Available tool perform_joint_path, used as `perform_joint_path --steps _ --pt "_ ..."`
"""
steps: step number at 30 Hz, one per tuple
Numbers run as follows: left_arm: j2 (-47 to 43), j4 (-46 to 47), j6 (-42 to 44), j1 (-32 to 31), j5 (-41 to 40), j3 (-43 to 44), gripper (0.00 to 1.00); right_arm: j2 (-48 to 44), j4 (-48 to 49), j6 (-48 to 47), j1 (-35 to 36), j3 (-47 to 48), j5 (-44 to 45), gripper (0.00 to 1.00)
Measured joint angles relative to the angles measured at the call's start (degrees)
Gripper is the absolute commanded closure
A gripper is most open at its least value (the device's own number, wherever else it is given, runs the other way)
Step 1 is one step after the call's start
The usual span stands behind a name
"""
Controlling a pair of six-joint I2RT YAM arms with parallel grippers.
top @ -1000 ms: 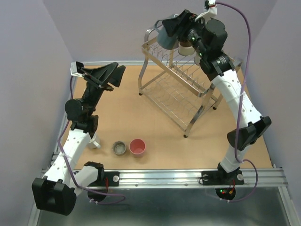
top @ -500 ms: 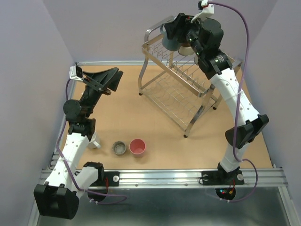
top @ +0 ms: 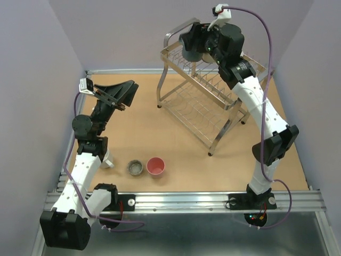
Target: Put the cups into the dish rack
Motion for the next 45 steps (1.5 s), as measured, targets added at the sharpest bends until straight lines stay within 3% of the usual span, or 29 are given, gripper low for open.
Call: perform_joint_path --steps 8,10,13,14,15,22,25,45 --pt "0.0 -0.3 0.2 0.4 0.1 -0.2 0.50 -2.2 2.0 -4.0 0.1 -4.6 0.1 0.99" --pt "0.0 -0.3 0.3 0.6 0.2 -0.2 0.50 -3.1 2.5 -4.7 0.3 -6.2 0.3 0.95" --pt "0.0 -0.3 0.4 0.7 0.3 -0.2 0.50 -4.6 2.4 -5.4 0.5 -9.2 0.6 0.70" --pt "0.0 -0.3 0.5 0.7 0.3 -0.2 0.51 -4.8 2.2 -5.5 0.4 -9.9 0.8 0.53" --pt "0.0 -0.3 0.5 0.8 0.3 -0.2 0.51 -5.0 2.1 -5.7 0.4 -10.9 1.1 0.45" --pt "0.0 -0.3 0.7 1.1 0.5 -0.3 0.52 -6.0 3.5 -5.8 0.4 -13.3 1.5 0.21" --pt "0.0 -0.3 0.9 1.1 0.5 -0.6 0.52 -6.0 3.5 -5.8 0.4 -13.4 1.5 0.00" --pt "0.0 -3.2 3.2 2.0 1.9 -0.7 0.52 -6.7 4.0 -3.8 0.4 -11.5 -1.3 0.00"
